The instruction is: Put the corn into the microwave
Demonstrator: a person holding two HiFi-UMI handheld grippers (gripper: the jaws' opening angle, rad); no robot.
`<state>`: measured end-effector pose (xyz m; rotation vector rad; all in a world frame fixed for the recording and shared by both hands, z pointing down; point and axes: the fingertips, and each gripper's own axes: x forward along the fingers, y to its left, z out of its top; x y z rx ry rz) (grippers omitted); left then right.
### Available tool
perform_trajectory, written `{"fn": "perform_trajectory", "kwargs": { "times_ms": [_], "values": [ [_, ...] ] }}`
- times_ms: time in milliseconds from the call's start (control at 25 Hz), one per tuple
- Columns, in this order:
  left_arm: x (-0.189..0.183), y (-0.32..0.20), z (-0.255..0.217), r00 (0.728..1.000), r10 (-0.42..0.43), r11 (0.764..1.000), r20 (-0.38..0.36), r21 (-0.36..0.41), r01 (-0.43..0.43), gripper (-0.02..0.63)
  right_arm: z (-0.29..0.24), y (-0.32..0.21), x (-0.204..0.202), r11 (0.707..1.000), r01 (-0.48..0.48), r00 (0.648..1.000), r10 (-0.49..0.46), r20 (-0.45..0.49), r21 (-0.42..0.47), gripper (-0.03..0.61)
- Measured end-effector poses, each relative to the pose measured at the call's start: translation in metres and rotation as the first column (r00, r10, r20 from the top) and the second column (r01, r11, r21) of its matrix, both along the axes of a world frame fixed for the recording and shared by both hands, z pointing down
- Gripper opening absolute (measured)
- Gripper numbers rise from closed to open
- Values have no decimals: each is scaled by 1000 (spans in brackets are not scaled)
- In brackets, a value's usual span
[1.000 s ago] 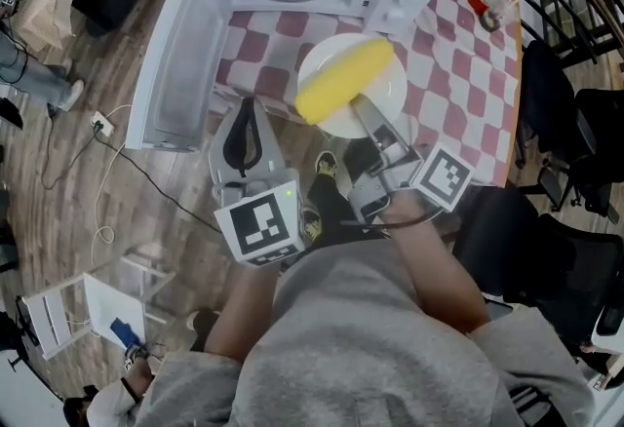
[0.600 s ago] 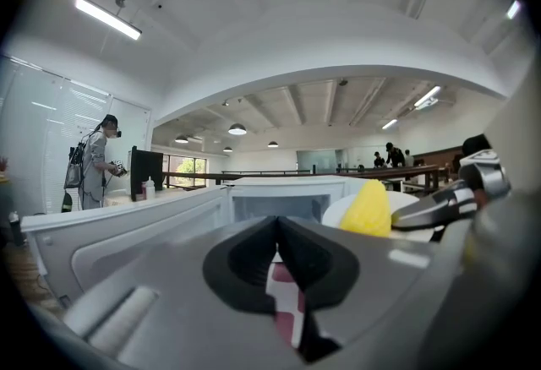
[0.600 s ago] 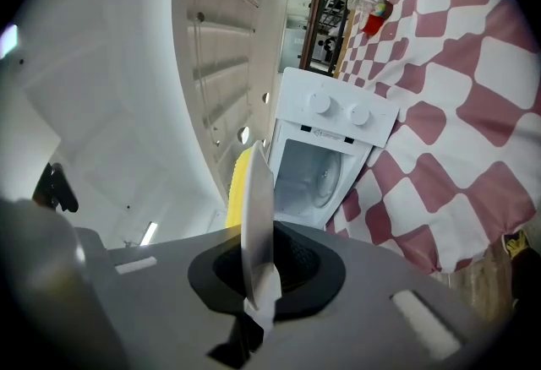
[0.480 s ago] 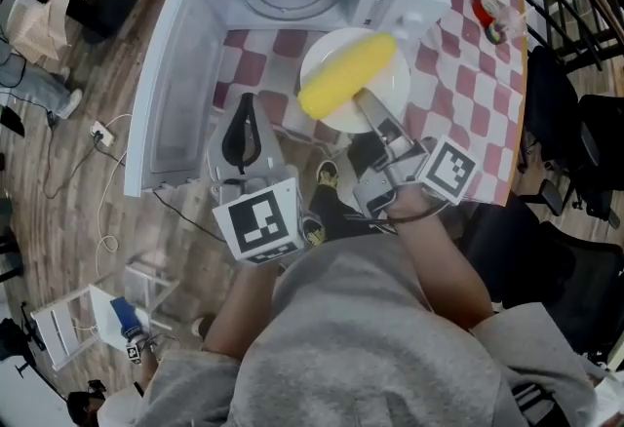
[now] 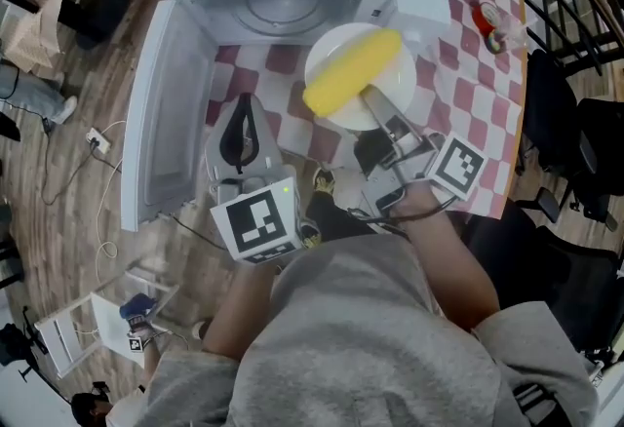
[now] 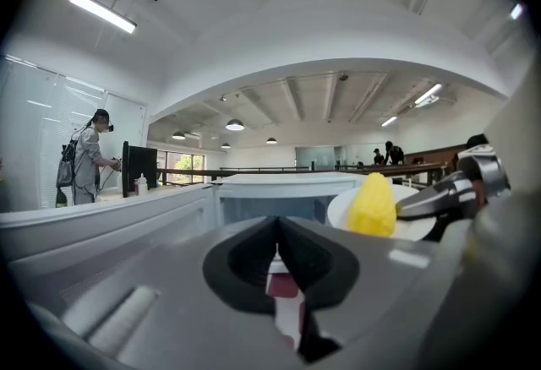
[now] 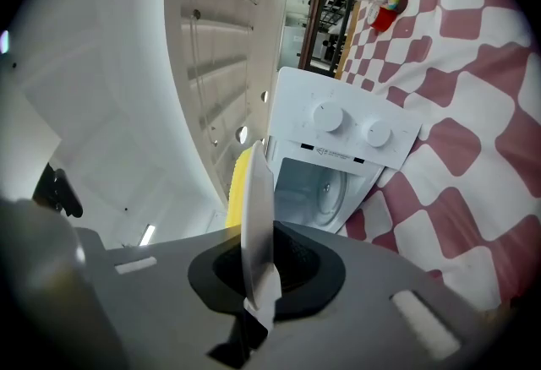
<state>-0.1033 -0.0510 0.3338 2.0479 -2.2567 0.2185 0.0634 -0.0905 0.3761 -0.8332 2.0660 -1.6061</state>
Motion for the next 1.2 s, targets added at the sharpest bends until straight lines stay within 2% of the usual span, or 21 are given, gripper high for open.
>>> {"fn": "perform_trajectory", "kwargs": {
  "times_ms": [480,800,1200],
  "values": [
    [12,-38,-3,1000,6,1000,27,-19,-6,11,5,-24,-6,1000,28,1000,-27,10,-5,6],
    [1,-47,2,999,-31,999,44,-44,32,11,21,-32,-19,999,44,999,-44,4,-20,6],
    [-19,-58,1,998,-48,998,46,-30,49,11,33,-45,-47,998,53,999,-53,0,-45,6]
  ]
}}
